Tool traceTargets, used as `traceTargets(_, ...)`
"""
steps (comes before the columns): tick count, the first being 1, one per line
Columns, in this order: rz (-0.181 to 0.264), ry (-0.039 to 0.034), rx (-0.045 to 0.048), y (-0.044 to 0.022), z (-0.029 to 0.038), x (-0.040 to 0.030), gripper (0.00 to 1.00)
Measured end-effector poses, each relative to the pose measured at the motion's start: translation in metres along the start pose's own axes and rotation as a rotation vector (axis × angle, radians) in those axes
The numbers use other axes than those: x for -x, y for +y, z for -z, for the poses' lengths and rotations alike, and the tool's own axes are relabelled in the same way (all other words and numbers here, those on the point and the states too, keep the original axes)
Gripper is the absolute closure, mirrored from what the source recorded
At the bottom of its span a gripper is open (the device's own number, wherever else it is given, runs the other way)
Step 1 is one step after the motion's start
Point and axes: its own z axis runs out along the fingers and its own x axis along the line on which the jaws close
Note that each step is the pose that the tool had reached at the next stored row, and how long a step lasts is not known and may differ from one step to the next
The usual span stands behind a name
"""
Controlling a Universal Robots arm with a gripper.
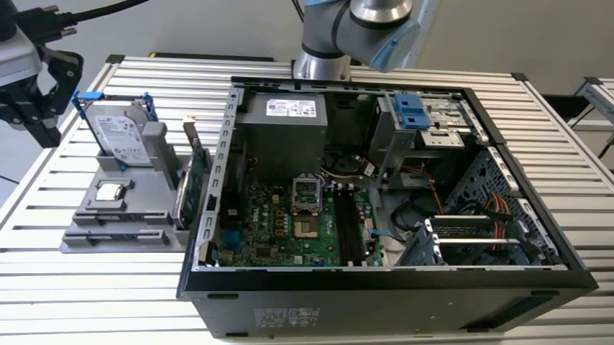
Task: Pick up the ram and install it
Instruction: 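Pick up the ram and move it above insertion slot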
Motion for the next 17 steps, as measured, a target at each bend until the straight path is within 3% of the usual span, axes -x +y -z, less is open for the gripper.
traceTargets(17,0.094,0.0039,-0.0005,0.0004,0.0000,0.0000,1.00)
